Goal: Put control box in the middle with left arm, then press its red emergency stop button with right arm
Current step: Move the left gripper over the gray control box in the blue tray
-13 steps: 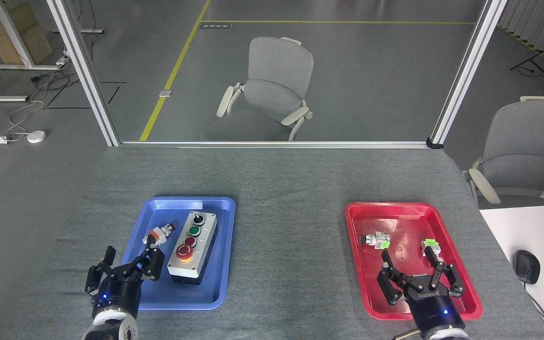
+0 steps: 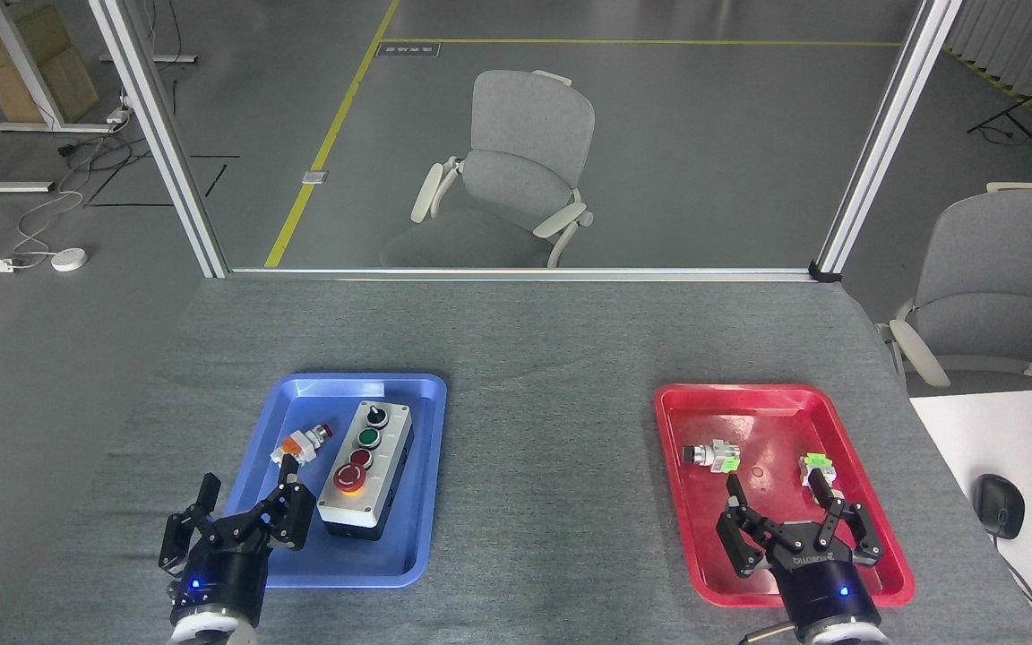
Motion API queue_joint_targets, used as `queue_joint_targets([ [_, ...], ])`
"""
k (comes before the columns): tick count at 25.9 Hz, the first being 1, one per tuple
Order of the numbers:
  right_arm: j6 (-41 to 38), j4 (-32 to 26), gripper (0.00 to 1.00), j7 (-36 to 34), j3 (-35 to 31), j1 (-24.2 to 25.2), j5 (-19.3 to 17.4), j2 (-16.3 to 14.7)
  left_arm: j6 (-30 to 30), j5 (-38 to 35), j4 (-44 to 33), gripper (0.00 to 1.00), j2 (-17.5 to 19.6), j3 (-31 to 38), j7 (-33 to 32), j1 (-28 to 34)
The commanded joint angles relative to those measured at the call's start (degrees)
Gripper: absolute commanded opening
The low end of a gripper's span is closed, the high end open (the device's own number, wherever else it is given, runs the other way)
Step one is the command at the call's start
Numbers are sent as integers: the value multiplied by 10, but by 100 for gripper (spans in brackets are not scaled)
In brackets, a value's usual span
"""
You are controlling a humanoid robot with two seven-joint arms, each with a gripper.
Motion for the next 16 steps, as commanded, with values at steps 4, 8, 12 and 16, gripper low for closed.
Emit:
queue_joint_targets([
  [4,8,-1,97,9,5,2,0,0,-13,-131,-46,98,-7,-68,27,49],
  [8,8,-2,98,9,5,1,0,2,33,-248,1,97,-47,-100,24,38],
  [12,8,-2,98,9,4,0,1,4,55,-266,97,97,-58,-101,21,-21],
  [16,8,-1,98,9,3,0,1,4,70,-268,160,97,-51,-100,10,-62],
])
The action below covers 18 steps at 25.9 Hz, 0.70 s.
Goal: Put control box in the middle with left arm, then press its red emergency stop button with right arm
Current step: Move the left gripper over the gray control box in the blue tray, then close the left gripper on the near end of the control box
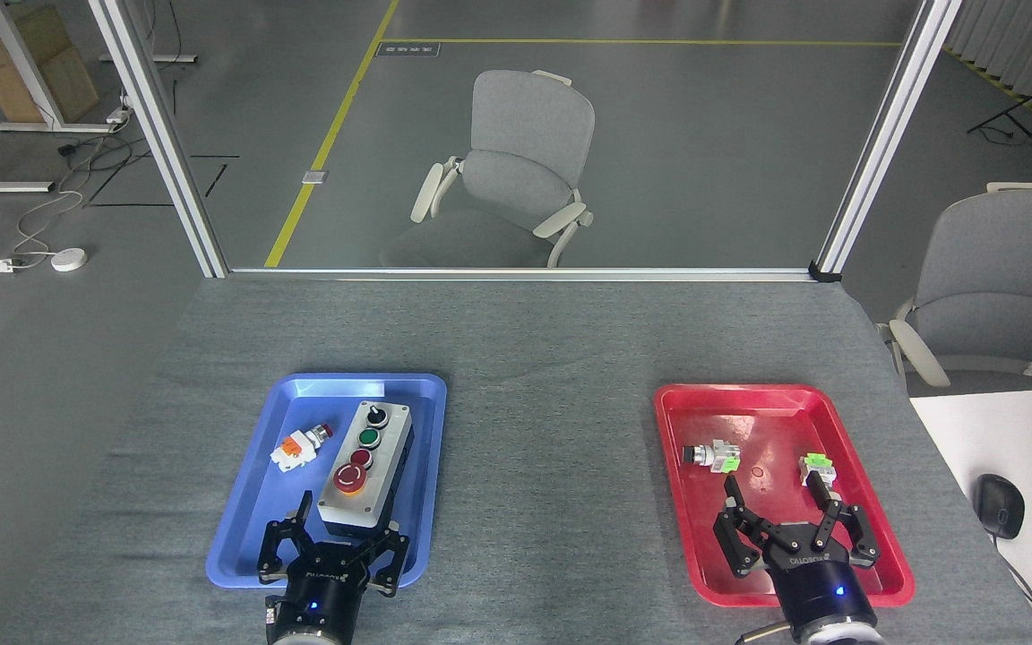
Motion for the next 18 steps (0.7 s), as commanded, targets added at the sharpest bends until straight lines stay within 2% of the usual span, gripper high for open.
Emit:
queue_joint_targets([
  [1,0,1,98,0,1,0,0,-1,9,-3,52,97,2,0,-10,-30],
  [9,-1,1,98,-1,0,-1,0,-1,10,9,84,98,-3,5,-13,-34],
  [18,-3,1,98,-1,0,-1,-1,-2,17,54,148,98,-4,6,-13,-76],
])
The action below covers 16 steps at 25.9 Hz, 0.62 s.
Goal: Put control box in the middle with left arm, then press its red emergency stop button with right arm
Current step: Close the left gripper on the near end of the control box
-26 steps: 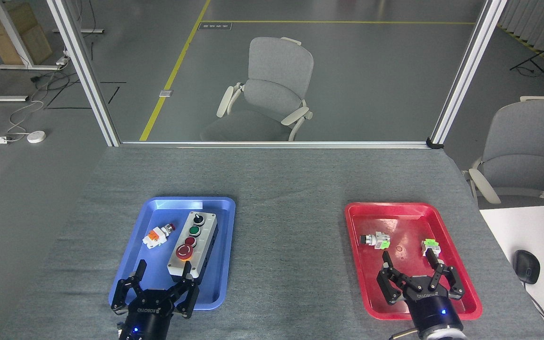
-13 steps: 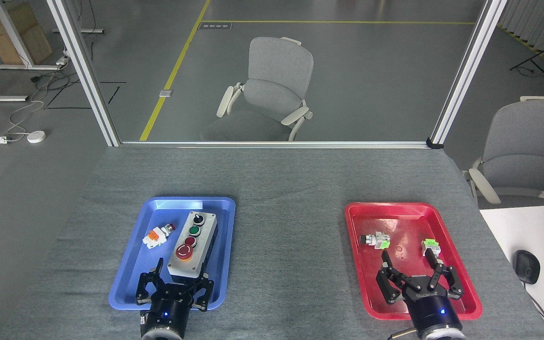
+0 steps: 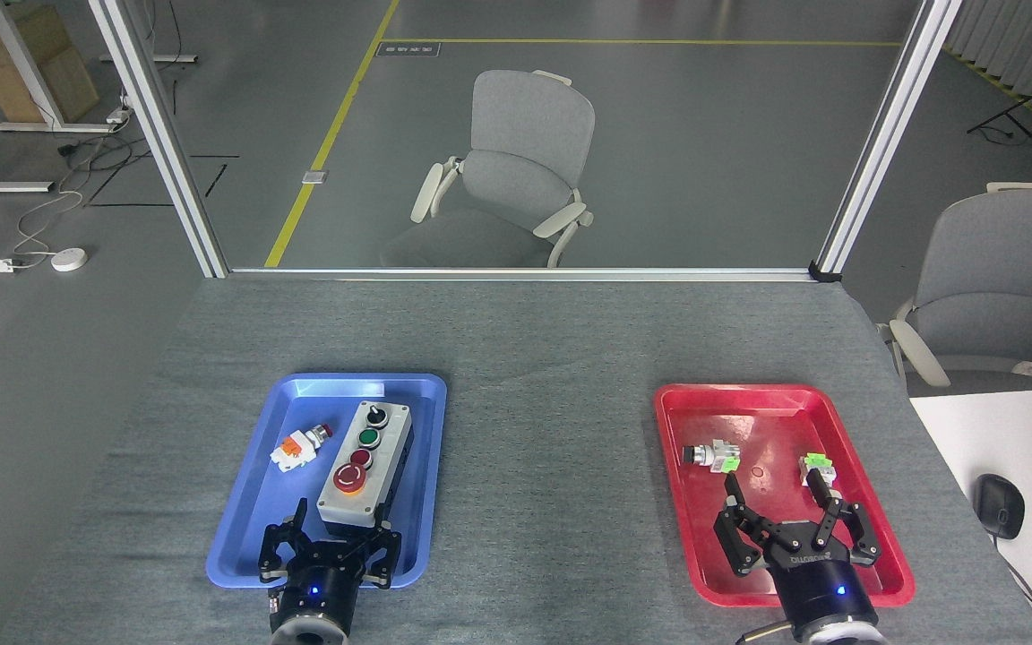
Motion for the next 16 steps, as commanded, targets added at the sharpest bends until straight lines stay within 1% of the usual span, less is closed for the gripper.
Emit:
queue_joint_targets([
  [1,0,0,98,0,0,0,-1,0,2,21,35,98,0,0,1,-21],
  [7,-1,0,98,0,-1,-1,-1,0,1,49,114,98,-4,-2,1,-72],
  [9,-1,0,98,0,-1,-1,-1,0,-1,53,132,98,-15,-3,1,-86],
  [16,0,0,98,0,-1,0,0,0,-9,53,149,97,-21,-4,2,-118],
])
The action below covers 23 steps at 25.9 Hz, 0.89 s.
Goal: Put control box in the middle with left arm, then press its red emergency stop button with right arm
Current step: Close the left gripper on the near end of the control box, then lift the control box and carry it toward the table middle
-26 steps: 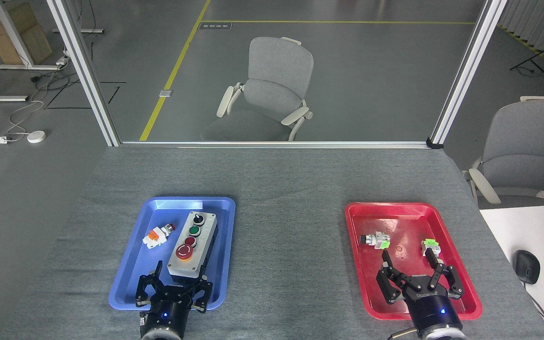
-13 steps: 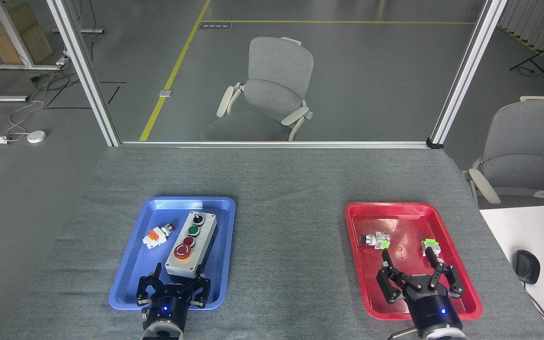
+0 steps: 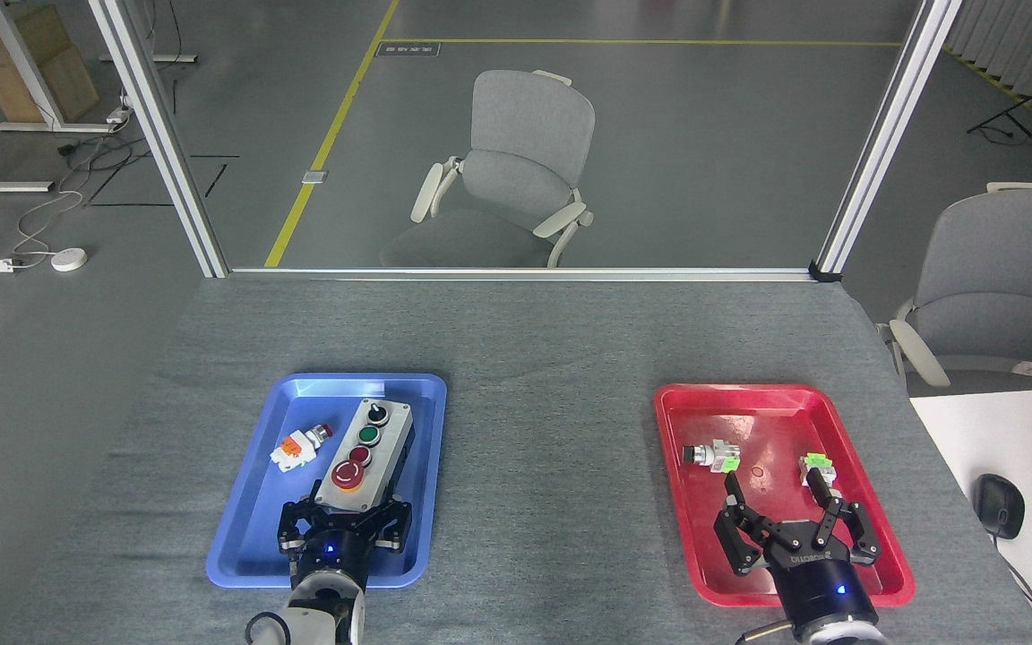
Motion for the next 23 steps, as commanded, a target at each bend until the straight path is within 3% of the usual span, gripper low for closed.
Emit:
queue_joint_targets([
  [1,0,0,98,0,0,0,0,0,-9,1,5,92,-2,-1,1,-13],
  [3,0,0,98,0,-1,0,0,-1,-28,1,3,72,2,-1,1,-13],
  [5,-1,0,98,0,-2,0,-1,-1,-43,1,4,60,4,-1,-1,-13],
  [8,-2,0,98,0,-5,0,0,-1,-65,1,3,25,8,-2,-1,-10],
  [11,-2,0,98,0,-6,0,0,0,-100,1,-1,0,13,-1,0,-12],
  [14,-2,0,98,1,-6,0,0,1,-124,38,-24,0,19,5,0,-16],
  [18,-2,1,98,1,-8,0,-1,0,-122,112,-111,0,45,4,0,-3],
  [23,-2,0,98,0,-9,0,0,-1,-105,112,-154,0,17,1,-1,-6],
])
